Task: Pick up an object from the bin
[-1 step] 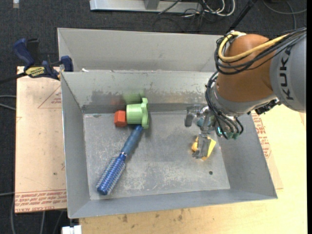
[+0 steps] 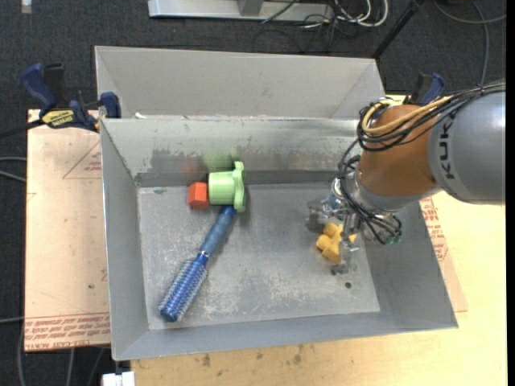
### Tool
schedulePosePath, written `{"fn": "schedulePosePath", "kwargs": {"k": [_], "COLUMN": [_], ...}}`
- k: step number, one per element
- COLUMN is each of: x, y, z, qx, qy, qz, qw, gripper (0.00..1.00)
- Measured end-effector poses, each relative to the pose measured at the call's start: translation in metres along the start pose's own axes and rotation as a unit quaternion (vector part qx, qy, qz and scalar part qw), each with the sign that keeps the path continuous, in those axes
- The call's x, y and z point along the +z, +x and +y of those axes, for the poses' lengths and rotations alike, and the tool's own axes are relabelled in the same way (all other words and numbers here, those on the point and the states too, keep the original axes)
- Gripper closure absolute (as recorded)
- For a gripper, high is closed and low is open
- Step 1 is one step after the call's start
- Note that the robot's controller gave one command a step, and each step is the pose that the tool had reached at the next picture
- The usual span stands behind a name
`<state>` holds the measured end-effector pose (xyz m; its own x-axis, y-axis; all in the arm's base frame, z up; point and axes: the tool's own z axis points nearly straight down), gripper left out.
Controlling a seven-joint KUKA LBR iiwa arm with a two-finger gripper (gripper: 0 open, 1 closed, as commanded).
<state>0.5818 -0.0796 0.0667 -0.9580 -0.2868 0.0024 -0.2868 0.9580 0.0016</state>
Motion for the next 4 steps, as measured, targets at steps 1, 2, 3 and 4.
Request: {"fn": "schedulePosePath", "kwargs": {"k": [1, 2, 3, 4], "x": [-0.004, -0.004, -0.004, -0.003], "y": [0.003, 0.002, 0.002, 0.015], "z": [-0.073, -0.072, -0.072, -0.013], "qx": [0.081, 0.081, 0.081, -0.015], "qy": [0.001, 0.000, 0.000, -0.001], "qz": [-0.0037, -0.0038, -0.0037, -0.0015], "qw": [0.9967, 0.9967, 0.9967, 0.9999], "gripper": [0.00, 1.00, 0.00, 0.00]}}
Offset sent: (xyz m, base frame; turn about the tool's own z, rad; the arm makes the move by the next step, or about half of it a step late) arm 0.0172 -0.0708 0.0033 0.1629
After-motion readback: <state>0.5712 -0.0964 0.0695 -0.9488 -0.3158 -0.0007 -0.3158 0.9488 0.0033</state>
